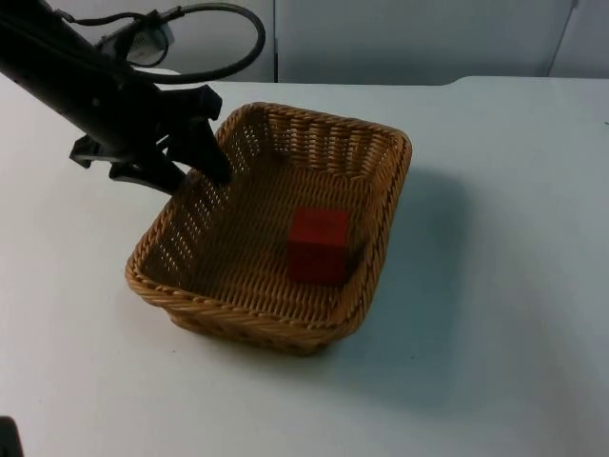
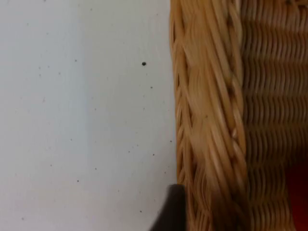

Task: Pick up the basket with the left hand and place the cube into the basket with the right hand.

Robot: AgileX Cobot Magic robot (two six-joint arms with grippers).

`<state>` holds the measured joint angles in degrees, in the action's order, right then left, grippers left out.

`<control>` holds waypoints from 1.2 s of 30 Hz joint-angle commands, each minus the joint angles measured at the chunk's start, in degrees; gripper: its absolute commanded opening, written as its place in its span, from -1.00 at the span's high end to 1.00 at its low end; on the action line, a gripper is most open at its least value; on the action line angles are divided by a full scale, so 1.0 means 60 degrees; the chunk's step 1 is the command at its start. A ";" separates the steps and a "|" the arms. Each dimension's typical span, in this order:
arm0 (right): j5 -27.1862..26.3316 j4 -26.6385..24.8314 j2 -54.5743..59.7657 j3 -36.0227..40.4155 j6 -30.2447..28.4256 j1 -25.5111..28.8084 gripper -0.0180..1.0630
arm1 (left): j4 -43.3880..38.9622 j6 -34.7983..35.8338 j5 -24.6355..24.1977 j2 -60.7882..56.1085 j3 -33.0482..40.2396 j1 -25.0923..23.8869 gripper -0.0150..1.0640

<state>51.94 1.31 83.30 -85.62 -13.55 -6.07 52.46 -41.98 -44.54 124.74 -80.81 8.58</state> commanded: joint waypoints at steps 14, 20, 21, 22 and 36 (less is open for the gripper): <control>-0.0559 0.0355 -0.0109 0.0016 -0.0002 0.0041 0.97 | -0.1241 -0.0033 -0.0712 -0.0505 -0.4589 -0.0177 -0.84; -0.0499 0.3732 -0.0685 0.0016 0.2720 0.0041 0.97 | -0.2779 0.2216 -0.1471 -0.1186 -0.6450 -0.0177 -0.25; -0.0499 0.4482 -0.0979 0.0016 0.3367 0.0041 0.97 | -0.3577 0.2691 -0.1804 -0.1463 -0.7044 -0.0177 0.17; -0.0528 0.5322 -0.1325 0.0016 0.3921 0.0041 0.97 | -0.3915 0.2768 -0.2102 -0.1693 -0.7302 -0.0177 0.45; -0.0541 0.5854 -0.7692 0.2748 0.4380 0.0041 0.97 | -0.5504 0.3460 -0.4237 -0.5526 -0.6110 -0.0160 0.97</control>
<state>47.82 39.41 44.78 -75.73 15.33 -6.07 22.37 -22.73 -69.04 97.81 -121.52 7.37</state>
